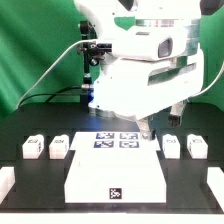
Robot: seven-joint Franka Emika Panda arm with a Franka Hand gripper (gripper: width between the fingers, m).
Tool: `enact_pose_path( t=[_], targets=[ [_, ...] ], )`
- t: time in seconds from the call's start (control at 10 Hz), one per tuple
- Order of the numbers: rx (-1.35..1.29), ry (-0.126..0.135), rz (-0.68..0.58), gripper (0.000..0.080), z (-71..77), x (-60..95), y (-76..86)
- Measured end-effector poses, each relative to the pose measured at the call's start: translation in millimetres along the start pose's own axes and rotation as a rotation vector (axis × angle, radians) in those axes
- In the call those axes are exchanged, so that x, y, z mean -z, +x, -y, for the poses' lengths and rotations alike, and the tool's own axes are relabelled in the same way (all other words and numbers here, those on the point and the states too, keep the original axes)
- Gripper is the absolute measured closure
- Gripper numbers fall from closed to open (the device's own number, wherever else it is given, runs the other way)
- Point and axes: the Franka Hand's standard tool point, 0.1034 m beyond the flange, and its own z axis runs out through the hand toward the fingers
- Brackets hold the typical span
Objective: Assemble one leg
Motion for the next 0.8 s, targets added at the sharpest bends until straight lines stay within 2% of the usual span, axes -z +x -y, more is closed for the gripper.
enact_pose_path(
  t=[0.7, 0.8],
  targets=[
    [0.043, 0.001, 0.001, 0.015, 0.1, -0.8, -0.3],
    [0.088, -0.01, -0.01, 0.015, 1.7, -1.8, -1.3]
  ],
)
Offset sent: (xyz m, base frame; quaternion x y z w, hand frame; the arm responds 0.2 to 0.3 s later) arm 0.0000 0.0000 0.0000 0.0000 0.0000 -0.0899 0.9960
